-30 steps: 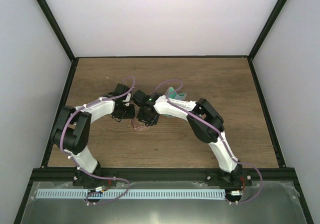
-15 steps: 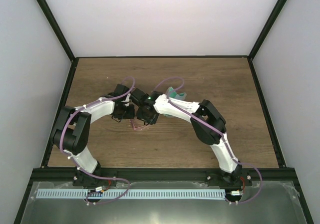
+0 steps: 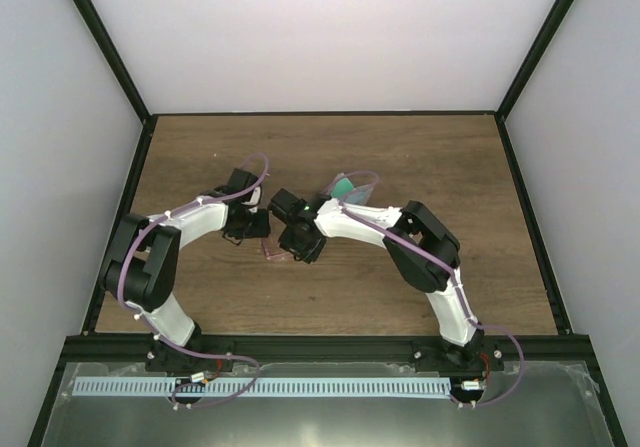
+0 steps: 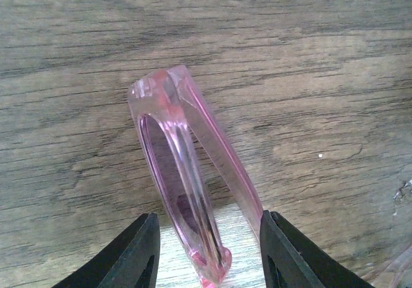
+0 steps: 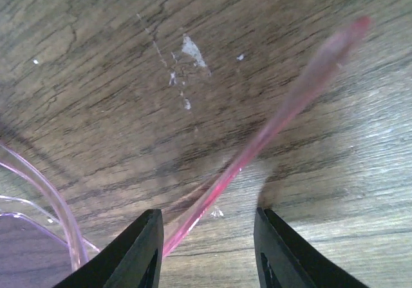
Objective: Organize the sunglasses
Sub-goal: Fold the sunglasses at the center of the board.
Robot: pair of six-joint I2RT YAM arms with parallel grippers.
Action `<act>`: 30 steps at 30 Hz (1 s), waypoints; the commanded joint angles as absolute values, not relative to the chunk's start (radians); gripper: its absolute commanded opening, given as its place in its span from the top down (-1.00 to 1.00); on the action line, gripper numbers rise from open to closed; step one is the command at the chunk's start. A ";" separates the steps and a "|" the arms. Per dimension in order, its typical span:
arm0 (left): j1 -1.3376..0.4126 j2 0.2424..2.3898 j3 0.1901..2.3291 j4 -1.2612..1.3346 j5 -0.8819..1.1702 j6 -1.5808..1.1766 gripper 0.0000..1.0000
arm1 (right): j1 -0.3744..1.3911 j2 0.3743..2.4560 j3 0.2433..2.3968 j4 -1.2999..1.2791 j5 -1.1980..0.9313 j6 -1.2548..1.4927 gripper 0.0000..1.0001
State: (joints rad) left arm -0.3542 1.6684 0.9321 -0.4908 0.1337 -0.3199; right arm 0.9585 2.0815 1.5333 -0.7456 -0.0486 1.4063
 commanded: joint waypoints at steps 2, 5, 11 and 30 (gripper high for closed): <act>-0.357 1.651 0.915 -0.497 0.124 -0.319 0.14 | 0.963 2.096 1.540 -0.729 -0.066 1.418 0.20; -0.357 1.652 0.913 -0.496 0.124 -0.319 0.14 | 0.962 2.095 1.551 -0.727 -0.059 1.400 0.20; -0.357 1.654 0.902 -0.485 0.140 -0.313 0.14 | 0.951 2.120 1.549 -0.711 -0.088 1.375 0.29; -0.362 1.741 0.920 -0.472 0.333 -0.249 0.01 | 0.994 2.268 1.767 -0.730 -0.003 1.025 0.62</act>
State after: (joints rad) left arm -0.3405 1.6936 0.9264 -0.4686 0.2592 -0.2596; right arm 0.9630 2.2246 1.7332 -0.7849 -0.0204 1.1278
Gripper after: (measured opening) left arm 0.492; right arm 0.191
